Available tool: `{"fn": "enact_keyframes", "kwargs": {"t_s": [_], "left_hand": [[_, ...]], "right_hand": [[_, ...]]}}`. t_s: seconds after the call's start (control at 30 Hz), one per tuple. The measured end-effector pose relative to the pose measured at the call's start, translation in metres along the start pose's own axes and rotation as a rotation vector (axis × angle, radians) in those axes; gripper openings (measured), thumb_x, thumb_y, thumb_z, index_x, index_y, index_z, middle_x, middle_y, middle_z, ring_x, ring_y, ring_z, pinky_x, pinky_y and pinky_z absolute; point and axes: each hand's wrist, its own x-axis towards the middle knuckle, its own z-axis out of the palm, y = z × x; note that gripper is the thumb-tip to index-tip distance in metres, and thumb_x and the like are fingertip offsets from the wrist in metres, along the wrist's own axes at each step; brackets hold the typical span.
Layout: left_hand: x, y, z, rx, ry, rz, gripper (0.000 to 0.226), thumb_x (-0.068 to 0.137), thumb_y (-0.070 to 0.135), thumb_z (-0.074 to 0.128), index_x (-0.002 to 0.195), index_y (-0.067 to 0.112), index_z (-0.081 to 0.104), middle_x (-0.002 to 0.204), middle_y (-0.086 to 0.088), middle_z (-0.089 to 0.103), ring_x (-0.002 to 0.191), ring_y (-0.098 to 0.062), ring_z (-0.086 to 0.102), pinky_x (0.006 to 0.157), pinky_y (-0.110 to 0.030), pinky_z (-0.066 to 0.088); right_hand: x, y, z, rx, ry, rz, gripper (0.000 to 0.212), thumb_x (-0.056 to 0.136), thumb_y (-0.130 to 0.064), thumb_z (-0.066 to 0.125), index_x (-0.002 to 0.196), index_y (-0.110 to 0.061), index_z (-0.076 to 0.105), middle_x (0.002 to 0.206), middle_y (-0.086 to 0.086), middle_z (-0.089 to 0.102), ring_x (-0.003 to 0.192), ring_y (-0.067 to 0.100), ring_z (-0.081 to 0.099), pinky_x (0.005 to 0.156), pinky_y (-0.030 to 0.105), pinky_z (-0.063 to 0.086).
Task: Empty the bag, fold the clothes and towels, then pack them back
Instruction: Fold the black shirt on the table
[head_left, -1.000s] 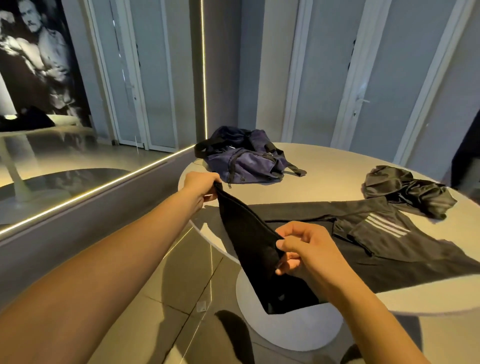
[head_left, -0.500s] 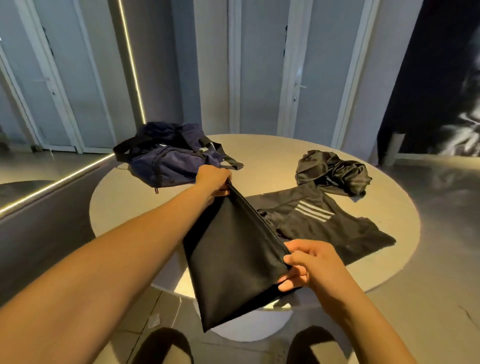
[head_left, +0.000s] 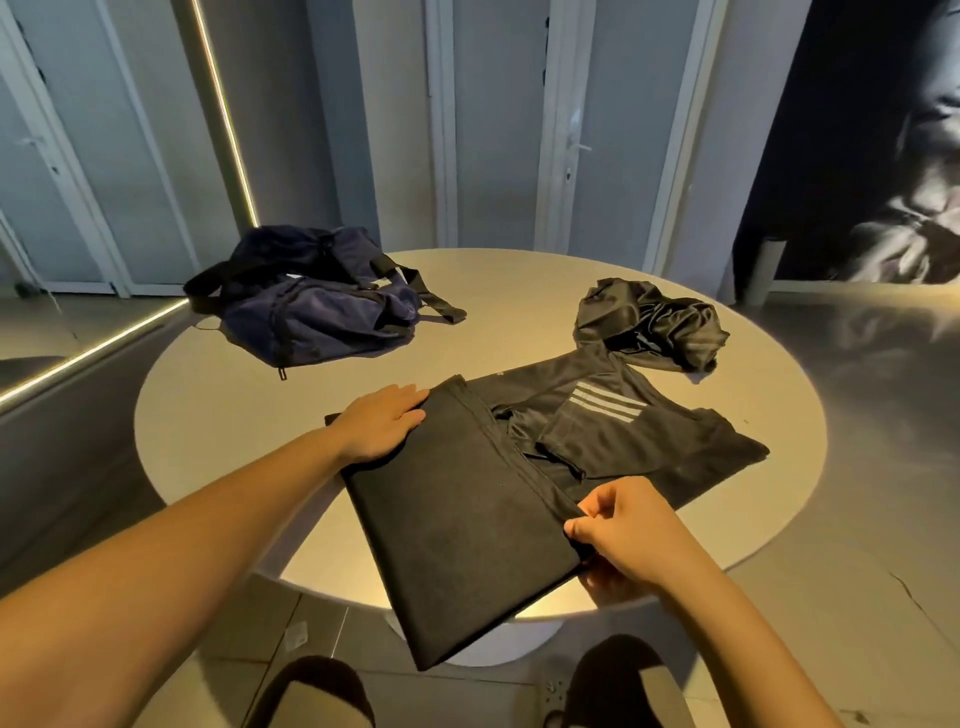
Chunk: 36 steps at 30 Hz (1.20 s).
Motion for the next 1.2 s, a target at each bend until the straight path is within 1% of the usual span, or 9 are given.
{"fn": "enact_keyframes", "kwargs": {"t_s": [0.2, 0.3, 0.37, 0.47, 0.57, 0.73, 0.83, 1.0, 1.2], "left_hand": [[-0.061, -0.007, 0.002, 0.146, 0.083, -0.172, 0.055, 0.110, 0.044, 0.023, 0.160, 0.020, 0.026, 0.164, -0.004, 0.032, 0.150, -0.028, 0.027, 0.121, -0.046, 0.026], [-0.108, -0.006, -0.002, 0.276, 0.099, -0.277, 0.056, 0.107, 0.051, 0.022, 0.151, 0.020, 0.039, 0.152, -0.006, 0.044, 0.143, -0.028, 0.034, 0.113, -0.047, 0.034], [-0.137, 0.000, -0.006, 0.344, 0.110, -0.299, 0.058, 0.103, 0.059, 0.026, 0.139, 0.022, 0.052, 0.141, -0.005, 0.052, 0.134, -0.026, 0.043, 0.105, -0.044, 0.039], [-0.159, 0.009, -0.013, 0.395, 0.188, -0.292, 0.059, 0.096, 0.071, 0.037, 0.116, 0.022, 0.064, 0.121, -0.003, 0.061, 0.115, -0.023, 0.054, 0.091, -0.038, 0.044], [-0.156, 0.008, -0.012, 0.300, 0.305, -0.226, 0.053, 0.093, 0.067, 0.048, 0.119, 0.023, 0.061, 0.121, -0.001, 0.060, 0.108, -0.022, 0.056, 0.084, -0.034, 0.046], [-0.132, 0.002, -0.004, -0.121, 0.246, 0.021, 0.049, 0.102, 0.045, 0.054, 0.147, 0.023, 0.051, 0.147, 0.001, 0.055, 0.132, -0.020, 0.051, 0.109, -0.034, 0.040], [-0.122, -0.008, 0.002, -0.034, 0.177, 0.042, 0.061, 0.101, 0.062, 0.040, 0.153, 0.030, 0.044, 0.158, 0.005, 0.045, 0.144, -0.016, 0.041, 0.119, -0.034, 0.031], [-0.118, -0.017, 0.009, 0.014, 0.040, 0.020, 0.125, 0.061, 0.100, -0.013, 0.163, 0.033, 0.014, 0.170, 0.008, 0.011, 0.157, -0.016, 0.010, 0.126, -0.038, 0.011], [-0.124, -0.016, 0.017, 0.045, 0.062, 0.015, 0.112, 0.069, 0.095, -0.010, 0.162, 0.037, 0.010, 0.171, 0.009, 0.009, 0.157, -0.017, 0.007, 0.126, -0.039, 0.008]], "right_hand": [[0.011, -0.008, -0.012, -0.057, -0.068, 0.005, 0.019, 0.089, -0.013, 0.076, 0.075, -0.006, 0.064, 0.079, 0.028, 0.064, 0.062, 0.011, 0.060, 0.066, 0.032, 0.055], [0.027, -0.014, -0.019, -0.128, -0.081, 0.020, 0.018, 0.088, -0.012, 0.076, 0.076, -0.001, 0.069, 0.068, 0.010, 0.064, 0.064, 0.014, 0.056, 0.061, 0.024, 0.048], [0.044, -0.015, -0.025, -0.160, -0.042, 0.041, 0.016, 0.086, -0.009, 0.077, 0.080, 0.004, 0.073, 0.066, 0.002, 0.064, 0.063, 0.014, 0.056, 0.060, 0.024, 0.045], [0.068, -0.013, -0.030, -0.197, 0.055, 0.078, 0.019, 0.083, -0.013, 0.080, 0.073, -0.001, 0.070, 0.070, 0.013, 0.065, 0.064, 0.025, 0.058, 0.063, 0.030, 0.047], [0.077, -0.008, -0.029, -0.213, 0.161, 0.098, 0.017, 0.082, -0.018, 0.081, 0.079, -0.007, 0.070, 0.081, 0.014, 0.069, 0.073, 0.028, 0.062, 0.070, 0.034, 0.049], [0.073, 0.006, -0.020, -0.136, 0.304, 0.010, 0.015, 0.087, -0.020, 0.076, 0.097, -0.017, 0.066, 0.092, 0.008, 0.067, 0.088, 0.029, 0.062, 0.078, 0.033, 0.047], [0.070, 0.016, -0.020, -0.036, 0.358, -0.001, 0.021, 0.085, -0.026, 0.080, 0.097, -0.018, 0.065, 0.087, 0.006, 0.067, 0.082, 0.026, 0.063, 0.074, 0.033, 0.048], [0.072, 0.023, -0.021, 0.010, 0.427, 0.003, 0.019, 0.085, -0.022, 0.080, 0.092, -0.013, 0.065, 0.085, 0.007, 0.067, 0.081, 0.027, 0.064, 0.066, 0.030, 0.045], [0.057, 0.019, -0.010, -0.240, 0.421, -0.246, 0.005, 0.097, -0.027, 0.065, 0.101, -0.024, 0.064, 0.101, -0.006, 0.054, 0.088, 0.015, 0.054, 0.079, 0.029, 0.039]]}}
